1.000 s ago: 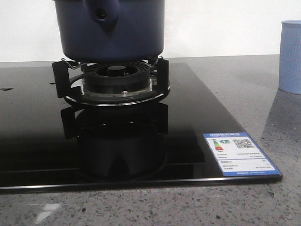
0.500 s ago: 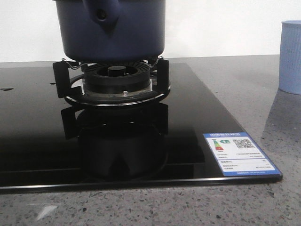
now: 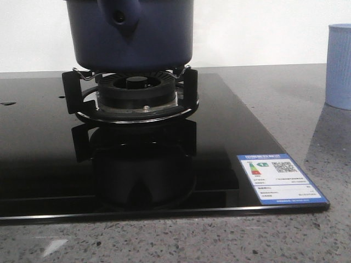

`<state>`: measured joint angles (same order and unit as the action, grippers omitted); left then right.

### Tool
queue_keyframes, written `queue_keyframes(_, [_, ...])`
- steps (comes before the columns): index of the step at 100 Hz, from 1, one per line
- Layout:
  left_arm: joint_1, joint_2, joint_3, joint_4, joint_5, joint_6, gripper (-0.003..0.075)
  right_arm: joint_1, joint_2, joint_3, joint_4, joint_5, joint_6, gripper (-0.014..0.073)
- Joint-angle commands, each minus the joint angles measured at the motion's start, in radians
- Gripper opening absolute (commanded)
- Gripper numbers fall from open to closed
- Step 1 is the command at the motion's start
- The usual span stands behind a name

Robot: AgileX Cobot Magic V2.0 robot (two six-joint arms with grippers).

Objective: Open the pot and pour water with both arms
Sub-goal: 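Reach the right gripper to the light blue cup and grasp it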

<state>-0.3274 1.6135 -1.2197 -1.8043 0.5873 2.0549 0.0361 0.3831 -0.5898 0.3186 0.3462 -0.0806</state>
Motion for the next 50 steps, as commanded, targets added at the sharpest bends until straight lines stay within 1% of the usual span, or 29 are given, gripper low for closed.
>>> queue_keyframes(1, [-0.007, -0.044, -0.060, -0.049, 0.009, 0.003, 0.0206, -0.002, 0.015, -0.030, -0.069, -0.084, -0.008, 0.0542])
queue_keyframes(7, [-0.007, -0.059, -0.076, -0.049, 0.009, -0.005, 0.0206, -0.002, 0.015, -0.030, -0.141, -0.084, -0.008, 0.0542])
queue_keyframes(18, [-0.007, -0.101, -0.081, -0.049, 0.005, -0.024, 0.0206, -0.002, 0.021, -0.030, -0.319, -0.086, -0.008, 0.0542])
queue_keyframes(25, [-0.007, -0.123, -0.081, -0.049, 0.002, -0.029, 0.0206, -0.002, 0.029, -0.030, -0.387, -0.089, -0.008, 0.0542])
queue_keyframes(33, [-0.007, -0.152, -0.081, -0.049, 0.002, -0.031, 0.0207, -0.002, 0.044, -0.030, -0.425, -0.092, -0.008, 0.0542])
queue_keyframes(50, [-0.007, -0.218, -0.081, -0.049, 0.002, -0.082, 0.0207, -0.002, 0.104, -0.030, -0.423, -0.090, -0.008, 0.0542])
